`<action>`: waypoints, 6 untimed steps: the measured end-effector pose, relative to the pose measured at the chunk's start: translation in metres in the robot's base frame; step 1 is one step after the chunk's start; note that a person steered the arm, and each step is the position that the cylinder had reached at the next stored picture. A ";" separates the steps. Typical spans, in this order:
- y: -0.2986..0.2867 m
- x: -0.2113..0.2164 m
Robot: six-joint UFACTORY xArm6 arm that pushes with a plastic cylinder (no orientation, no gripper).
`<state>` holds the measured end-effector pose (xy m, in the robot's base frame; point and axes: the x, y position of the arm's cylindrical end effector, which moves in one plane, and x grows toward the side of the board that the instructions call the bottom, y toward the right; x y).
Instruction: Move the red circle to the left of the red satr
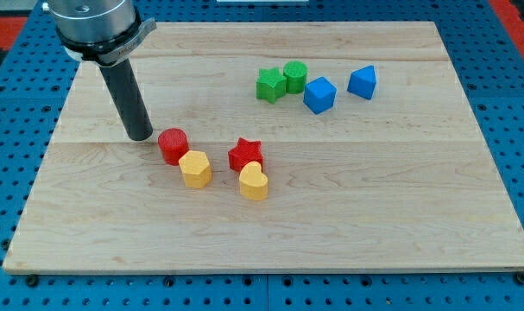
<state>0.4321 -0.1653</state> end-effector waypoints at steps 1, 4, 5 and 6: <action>0.024 0.018; 0.038 0.014; 0.080 -0.001; 0.117 -0.009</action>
